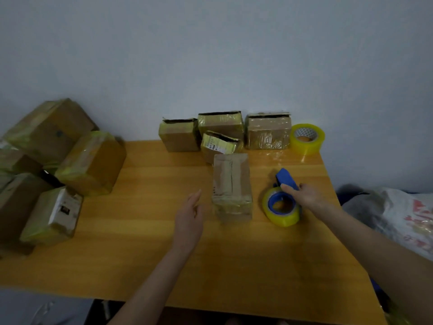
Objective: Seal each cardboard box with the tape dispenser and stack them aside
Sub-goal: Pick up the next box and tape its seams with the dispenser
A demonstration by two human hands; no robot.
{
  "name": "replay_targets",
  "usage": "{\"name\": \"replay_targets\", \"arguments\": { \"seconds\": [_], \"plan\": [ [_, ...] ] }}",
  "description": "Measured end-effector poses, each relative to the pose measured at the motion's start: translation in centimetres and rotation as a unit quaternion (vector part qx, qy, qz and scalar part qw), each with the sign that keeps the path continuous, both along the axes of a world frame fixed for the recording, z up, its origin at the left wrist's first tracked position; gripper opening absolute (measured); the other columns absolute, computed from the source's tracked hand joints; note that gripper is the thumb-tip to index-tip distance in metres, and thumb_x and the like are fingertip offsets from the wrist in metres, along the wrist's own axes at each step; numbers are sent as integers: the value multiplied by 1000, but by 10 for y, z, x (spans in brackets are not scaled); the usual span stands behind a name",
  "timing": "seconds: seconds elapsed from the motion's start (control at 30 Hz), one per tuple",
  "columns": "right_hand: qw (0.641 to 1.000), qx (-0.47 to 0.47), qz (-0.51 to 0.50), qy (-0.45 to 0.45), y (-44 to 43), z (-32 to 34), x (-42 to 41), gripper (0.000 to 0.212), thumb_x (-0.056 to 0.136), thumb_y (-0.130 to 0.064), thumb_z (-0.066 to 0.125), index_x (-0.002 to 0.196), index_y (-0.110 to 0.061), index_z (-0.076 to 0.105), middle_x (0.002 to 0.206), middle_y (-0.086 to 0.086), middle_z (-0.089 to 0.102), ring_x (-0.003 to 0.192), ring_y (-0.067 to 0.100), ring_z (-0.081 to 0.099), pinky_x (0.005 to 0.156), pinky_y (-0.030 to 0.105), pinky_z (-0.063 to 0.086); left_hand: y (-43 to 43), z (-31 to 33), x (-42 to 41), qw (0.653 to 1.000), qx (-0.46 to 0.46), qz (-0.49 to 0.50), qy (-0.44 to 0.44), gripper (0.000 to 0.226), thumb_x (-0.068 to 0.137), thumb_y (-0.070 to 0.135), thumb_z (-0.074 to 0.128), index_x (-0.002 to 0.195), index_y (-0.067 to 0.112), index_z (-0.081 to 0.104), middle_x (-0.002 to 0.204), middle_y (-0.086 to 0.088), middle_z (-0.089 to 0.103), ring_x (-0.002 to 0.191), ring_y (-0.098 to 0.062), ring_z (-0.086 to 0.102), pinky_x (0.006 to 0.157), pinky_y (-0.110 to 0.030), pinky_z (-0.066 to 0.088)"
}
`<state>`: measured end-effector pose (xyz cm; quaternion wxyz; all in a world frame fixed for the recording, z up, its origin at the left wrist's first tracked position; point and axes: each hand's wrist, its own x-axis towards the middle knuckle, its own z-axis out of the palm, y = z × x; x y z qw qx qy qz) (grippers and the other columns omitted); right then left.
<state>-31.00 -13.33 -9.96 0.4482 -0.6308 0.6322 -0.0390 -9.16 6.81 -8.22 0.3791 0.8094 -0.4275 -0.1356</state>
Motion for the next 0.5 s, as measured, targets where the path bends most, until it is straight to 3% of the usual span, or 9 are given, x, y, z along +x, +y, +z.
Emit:
{"name": "replay_targets", "arguments": {
  "seconds": [0.07, 0.13, 0.23, 0.3, 0.37, 0.5],
  "plan": [
    [991, -114, 65, 15, 13, 11, 6, 60, 96, -45, 53, 126, 6, 54, 112, 21, 63, 101, 34, 60, 86, 44, 46, -1, -1, -3, 999, -12, 34, 20, 33, 97, 9, 51, 129, 9, 58, 129, -5, 60, 114, -11, 56, 92, -18, 43],
    [981, -163, 103, -15, 39, 19, 19, 56, 98, -41, 51, 138, -2, 48, 126, 14, 61, 111, 27, 59, 92, 38, 46, -5, -1, -7, 997, -13, 61, 36, 30, 96, 13, 54, 125, 9, 62, 121, -3, 65, 105, -5, 57, 87, -11, 41],
    [971, -178, 153, -42, 75, 20, 41, 51, 99, -42, 46, 139, -9, 49, 100, 2, 66, 85, 15, 59, 75, 28, 45, -15, 0, -15, 996, -12, 63, 59, 27, 95, 16, 57, 120, 11, 66, 102, 10, 69, 78, 14, 54, 70, 2, 39],
    [969, -173, 168, -52, 85, 19, 52, 39, 101, -39, 42, 116, -7, 61, 75, -5, 52, 70, 14, 52, 64, 30, 40, -21, -1, -19, 995, -20, 49, 87, 24, 94, 14, 58, 116, 13, 69, 82, 27, 60, 66, 22, 53, 58, 4, 38],
    [973, -160, 155, -61, 87, 19, 58, 36, 102, -35, 41, 90, -7, 59, 64, -2, 48, 58, 13, 46, 53, 28, 37, -25, -2, -22, 992, -27, 44, 117, 23, 93, 13, 59, 114, 13, 69, 76, 32, 54, 65, 27, 51, 55, 3, 38],
    [972, -160, 149, -82, 89, 17, 60, 36, 102, -33, 41, 89, -6, 61, 58, -2, 48, 51, 11, 43, 43, 18, 29, -24, -7, -15, 966, -35, 87, 242, 23, 89, 18, 67, 111, 13, 68, 97, 11, 68, 87, 2, 64, 68, -8, 49]
  ]
}}
